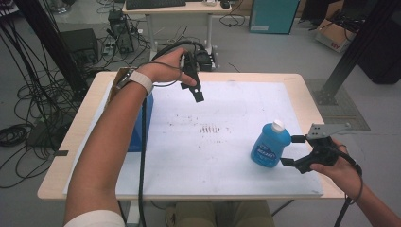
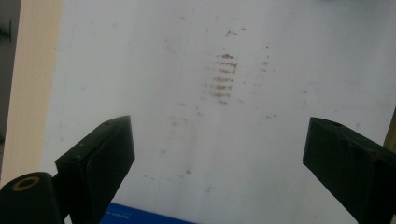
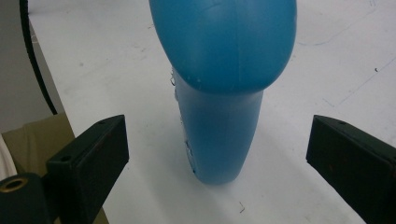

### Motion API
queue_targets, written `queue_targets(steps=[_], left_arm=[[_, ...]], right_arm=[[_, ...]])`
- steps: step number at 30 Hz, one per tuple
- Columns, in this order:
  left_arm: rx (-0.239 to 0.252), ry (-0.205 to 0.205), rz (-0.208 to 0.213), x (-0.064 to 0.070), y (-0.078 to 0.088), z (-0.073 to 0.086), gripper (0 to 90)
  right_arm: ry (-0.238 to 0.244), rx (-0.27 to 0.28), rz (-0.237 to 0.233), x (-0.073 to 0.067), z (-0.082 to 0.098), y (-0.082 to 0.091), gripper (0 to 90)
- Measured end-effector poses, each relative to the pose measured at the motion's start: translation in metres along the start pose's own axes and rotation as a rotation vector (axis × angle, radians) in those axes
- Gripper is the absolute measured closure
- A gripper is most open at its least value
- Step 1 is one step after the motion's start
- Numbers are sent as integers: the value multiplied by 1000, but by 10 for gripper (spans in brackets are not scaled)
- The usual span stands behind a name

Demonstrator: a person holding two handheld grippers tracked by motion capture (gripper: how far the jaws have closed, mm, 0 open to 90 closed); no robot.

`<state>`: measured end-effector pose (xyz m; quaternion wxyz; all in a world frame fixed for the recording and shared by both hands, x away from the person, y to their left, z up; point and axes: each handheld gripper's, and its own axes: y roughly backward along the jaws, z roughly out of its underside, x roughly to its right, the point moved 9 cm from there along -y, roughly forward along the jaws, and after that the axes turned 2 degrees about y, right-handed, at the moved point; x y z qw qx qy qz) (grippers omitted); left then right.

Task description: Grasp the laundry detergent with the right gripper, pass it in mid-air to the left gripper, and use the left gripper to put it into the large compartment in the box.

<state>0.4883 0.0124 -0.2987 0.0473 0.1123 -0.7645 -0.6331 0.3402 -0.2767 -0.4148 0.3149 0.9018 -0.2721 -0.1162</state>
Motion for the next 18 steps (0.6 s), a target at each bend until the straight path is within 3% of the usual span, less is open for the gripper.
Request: queue_targets(steps=[11,12,18], left_arm=[[-6,-8,-4,-1,0,1,94],[16,20,0,1,-2,-1,94],[19,25,0,1,-2,-1,95]], right_arm=[[-1,6,-1,0,0,0,58],[-3,6,0,0,0,0,58],[-9,10,2,1,-1,0,54]])
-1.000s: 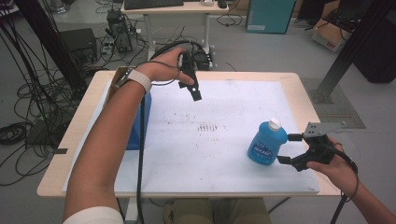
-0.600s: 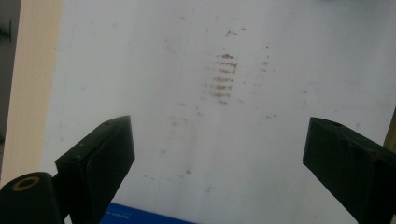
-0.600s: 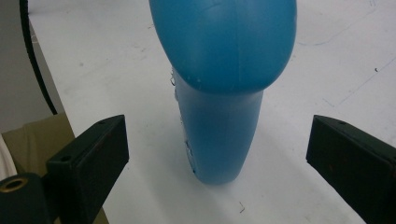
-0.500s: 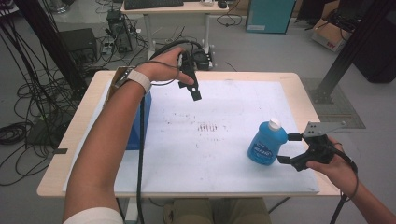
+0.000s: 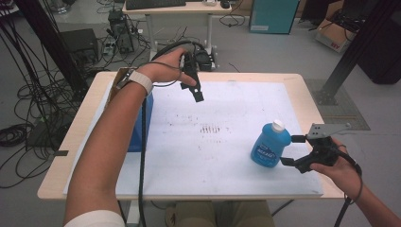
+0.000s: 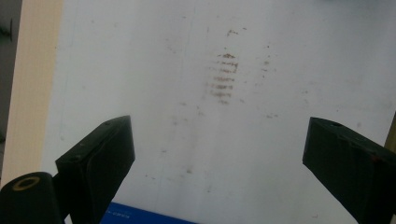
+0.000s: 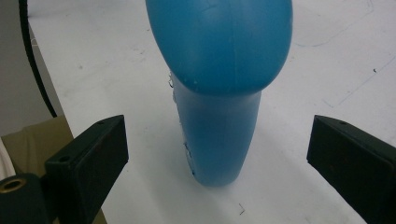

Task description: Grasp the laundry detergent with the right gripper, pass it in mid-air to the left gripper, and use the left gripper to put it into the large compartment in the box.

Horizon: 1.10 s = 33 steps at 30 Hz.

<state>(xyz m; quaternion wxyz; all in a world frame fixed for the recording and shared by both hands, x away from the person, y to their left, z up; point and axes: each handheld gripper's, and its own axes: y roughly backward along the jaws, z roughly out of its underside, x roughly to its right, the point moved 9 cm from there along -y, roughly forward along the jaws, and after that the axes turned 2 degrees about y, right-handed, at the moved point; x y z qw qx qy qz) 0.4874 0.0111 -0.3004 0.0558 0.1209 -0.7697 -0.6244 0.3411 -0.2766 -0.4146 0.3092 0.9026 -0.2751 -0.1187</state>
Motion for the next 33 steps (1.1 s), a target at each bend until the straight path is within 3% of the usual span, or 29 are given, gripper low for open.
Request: queue_targets(steps=[3,4,5,9,10,17,20,21,22,33], left_arm=[[-22,-30,-3,-2,2,2,95],[13,15,-1,1,0,-1,95],[0,-6,-4,-1,1,0,95],[-5,-2,3,0,0,0,95],[-24,-32,-3,-2,1,1,95],[-22,-30,-4,-3,0,1,95],[3,7,6,0,-2,0,95],[-14,-23,-7,-3,-1,1,95],[-17,-26,-7,-4,-1,2,95],[-25,-25,2,-4,-3,4,95]], right_arm=[[8,-1,0,0,0,0,53],[9,-1,1,0,0,0,54],[6,-1,2,0,0,-1,53],[9,-1,4,0,1,-1,53],[11,-3,3,0,1,-1,54],[7,0,3,0,2,-2,54],[2,10,2,0,1,-2,55],[1,11,2,0,1,-2,54],[7,7,2,0,2,-2,54],[5,39,0,-1,0,-10,49]])
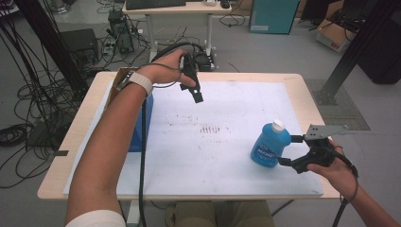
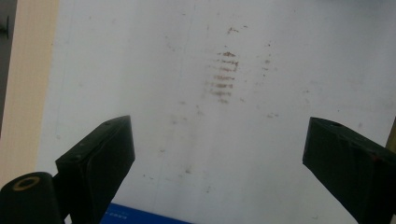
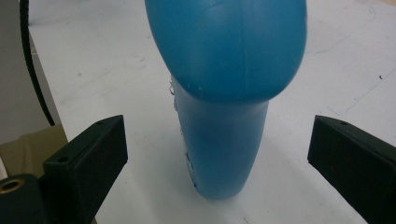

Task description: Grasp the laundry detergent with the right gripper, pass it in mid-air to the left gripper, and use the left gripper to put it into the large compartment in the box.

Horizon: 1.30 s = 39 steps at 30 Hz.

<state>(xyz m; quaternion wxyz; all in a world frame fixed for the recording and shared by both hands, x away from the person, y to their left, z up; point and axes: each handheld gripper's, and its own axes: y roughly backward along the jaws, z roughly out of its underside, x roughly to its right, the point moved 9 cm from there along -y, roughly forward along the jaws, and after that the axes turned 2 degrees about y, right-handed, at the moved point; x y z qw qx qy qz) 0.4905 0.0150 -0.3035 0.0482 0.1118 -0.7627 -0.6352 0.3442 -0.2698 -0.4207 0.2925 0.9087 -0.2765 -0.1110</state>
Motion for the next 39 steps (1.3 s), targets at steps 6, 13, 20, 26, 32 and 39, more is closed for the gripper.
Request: queue_targets(steps=[6,13,20,26,32,39], left_arm=[[5,6,-4,0,-1,0,95],[-2,-1,-2,1,-2,-1,96],[-6,4,6,1,-3,-1,97],[-7,4,9,1,-5,0,97],[-6,8,9,1,-6,1,97],[-10,12,12,1,-6,2,97]], right_arm=[[-7,31,-3,0,0,-6,50],[-32,76,10,4,2,-16,49],[-31,100,14,5,1,-22,58],[-33,116,17,6,1,-25,67],[-32,130,13,6,1,-29,79],[-36,149,9,6,1,-33,91]])
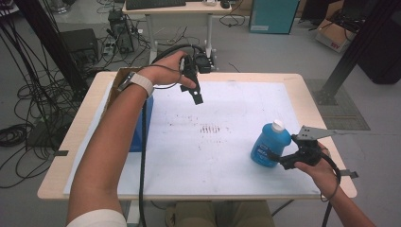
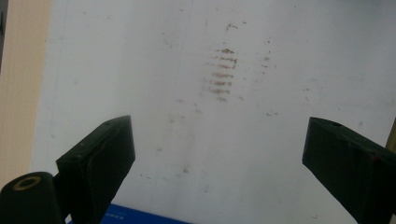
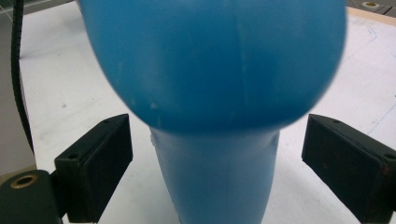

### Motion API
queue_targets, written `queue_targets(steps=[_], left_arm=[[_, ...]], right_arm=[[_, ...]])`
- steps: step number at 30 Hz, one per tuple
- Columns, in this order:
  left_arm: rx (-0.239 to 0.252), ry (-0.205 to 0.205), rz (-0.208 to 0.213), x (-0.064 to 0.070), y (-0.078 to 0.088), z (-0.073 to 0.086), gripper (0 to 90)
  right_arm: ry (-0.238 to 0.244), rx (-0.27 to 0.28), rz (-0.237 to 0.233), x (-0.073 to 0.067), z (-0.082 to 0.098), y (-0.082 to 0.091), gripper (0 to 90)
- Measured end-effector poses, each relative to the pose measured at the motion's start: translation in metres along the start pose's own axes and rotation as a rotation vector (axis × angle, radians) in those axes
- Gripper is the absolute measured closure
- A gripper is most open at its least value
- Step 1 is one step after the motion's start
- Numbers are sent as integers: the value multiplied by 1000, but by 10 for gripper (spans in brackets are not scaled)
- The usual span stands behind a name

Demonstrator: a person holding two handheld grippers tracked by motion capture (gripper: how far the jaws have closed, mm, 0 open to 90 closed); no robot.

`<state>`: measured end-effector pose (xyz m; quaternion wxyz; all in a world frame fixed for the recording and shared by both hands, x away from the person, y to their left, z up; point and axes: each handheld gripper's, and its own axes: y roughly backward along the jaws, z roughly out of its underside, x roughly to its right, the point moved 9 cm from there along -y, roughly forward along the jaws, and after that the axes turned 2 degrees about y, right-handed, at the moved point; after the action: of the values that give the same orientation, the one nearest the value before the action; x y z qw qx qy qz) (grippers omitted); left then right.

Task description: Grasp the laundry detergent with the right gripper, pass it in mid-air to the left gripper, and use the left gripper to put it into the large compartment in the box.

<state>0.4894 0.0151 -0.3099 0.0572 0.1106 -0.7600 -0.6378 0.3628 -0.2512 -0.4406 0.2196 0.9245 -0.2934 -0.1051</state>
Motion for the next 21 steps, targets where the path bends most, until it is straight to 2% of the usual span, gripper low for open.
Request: queue_targets(steps=[9,11,12,21], left_arm=[[0,-3,-4,-1,0,0,97],[24,23,-2,1,-2,-2,97],[3,-1,-4,0,-1,0,97],[4,3,10,1,-2,0,97]], right_arm=[[-3,24,2,0,1,-5,119],[-3,28,2,0,1,-7,127],[-3,31,0,0,1,-7,139],[8,59,1,-1,1,-11,208]])
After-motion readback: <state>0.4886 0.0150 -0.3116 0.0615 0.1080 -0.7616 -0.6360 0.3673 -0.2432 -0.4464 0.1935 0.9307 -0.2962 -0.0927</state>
